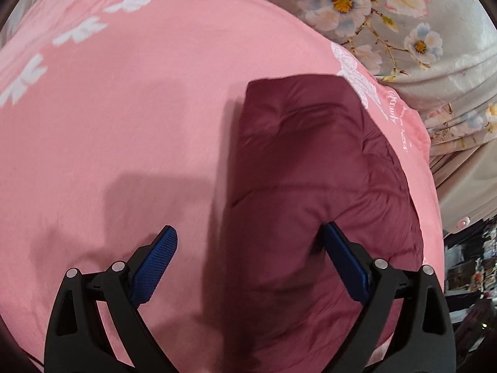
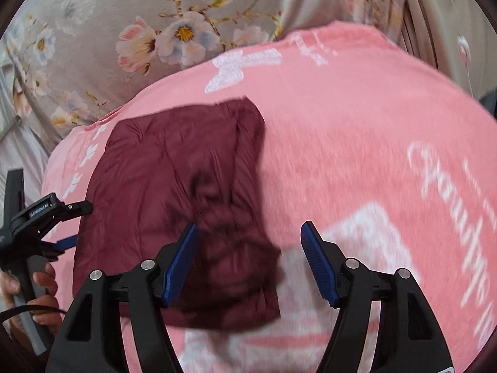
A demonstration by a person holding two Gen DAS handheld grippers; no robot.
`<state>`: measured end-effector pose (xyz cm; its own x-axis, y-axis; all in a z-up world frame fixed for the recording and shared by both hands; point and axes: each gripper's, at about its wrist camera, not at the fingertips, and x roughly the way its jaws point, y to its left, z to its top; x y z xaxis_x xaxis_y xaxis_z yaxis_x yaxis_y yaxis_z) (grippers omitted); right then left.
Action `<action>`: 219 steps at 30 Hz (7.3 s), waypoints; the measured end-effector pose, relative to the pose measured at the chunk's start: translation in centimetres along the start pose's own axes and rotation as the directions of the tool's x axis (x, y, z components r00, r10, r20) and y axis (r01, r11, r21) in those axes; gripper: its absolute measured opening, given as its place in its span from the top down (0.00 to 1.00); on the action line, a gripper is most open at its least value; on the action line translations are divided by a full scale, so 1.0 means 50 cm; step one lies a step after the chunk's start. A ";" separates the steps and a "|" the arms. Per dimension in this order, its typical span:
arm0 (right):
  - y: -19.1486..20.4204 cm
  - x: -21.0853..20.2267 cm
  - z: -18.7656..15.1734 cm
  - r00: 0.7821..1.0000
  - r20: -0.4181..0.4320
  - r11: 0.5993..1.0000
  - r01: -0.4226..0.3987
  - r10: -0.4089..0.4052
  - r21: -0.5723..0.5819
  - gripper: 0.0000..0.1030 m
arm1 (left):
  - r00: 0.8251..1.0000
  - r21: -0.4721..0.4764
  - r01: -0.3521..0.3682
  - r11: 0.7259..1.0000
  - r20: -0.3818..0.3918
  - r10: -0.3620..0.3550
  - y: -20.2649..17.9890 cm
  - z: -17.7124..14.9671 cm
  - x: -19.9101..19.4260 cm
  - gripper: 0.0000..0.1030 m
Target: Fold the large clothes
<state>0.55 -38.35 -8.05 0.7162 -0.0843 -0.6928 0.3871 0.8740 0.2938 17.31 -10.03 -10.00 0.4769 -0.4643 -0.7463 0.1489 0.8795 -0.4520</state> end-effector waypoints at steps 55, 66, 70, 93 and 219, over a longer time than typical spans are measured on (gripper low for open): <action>0.566 -0.179 0.027 0.789 0.457 0.813 -0.092 0.412 -0.575 0.87 | 0.827 0.425 -0.027 0.905 0.518 -0.219 0.160 0.153 -0.463 0.69; 0.609 0.007 0.046 0.855 0.392 0.834 -0.080 0.339 -0.546 0.87 | 0.851 0.424 -0.073 0.903 0.498 -0.166 0.205 0.232 -0.325 0.69; 0.610 0.064 0.038 0.874 0.372 0.840 -0.071 0.312 -0.537 0.87 | 0.866 0.409 -0.063 0.910 0.475 -0.154 0.229 0.248 -0.265 0.69; 0.576 0.287 0.040 0.978 0.164 0.877 -0.039 0.133 -0.478 0.83 | 0.919 0.425 -0.130 0.896 0.391 -0.051 0.271 0.273 0.000 0.60; 0.398 -0.059 -0.254 0.966 0.255 0.902 0.138 -0.033 -0.408 0.32 | 0.836 0.119 -0.412 0.903 0.443 0.323 0.237 -0.153 -0.215 0.09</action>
<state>-1.24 -14.62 -8.52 0.8276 -0.2324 -0.5110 0.2116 0.9723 -0.0994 7.31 4.58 -11.07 0.8305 -0.0578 -0.5540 0.0409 0.9982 -0.0430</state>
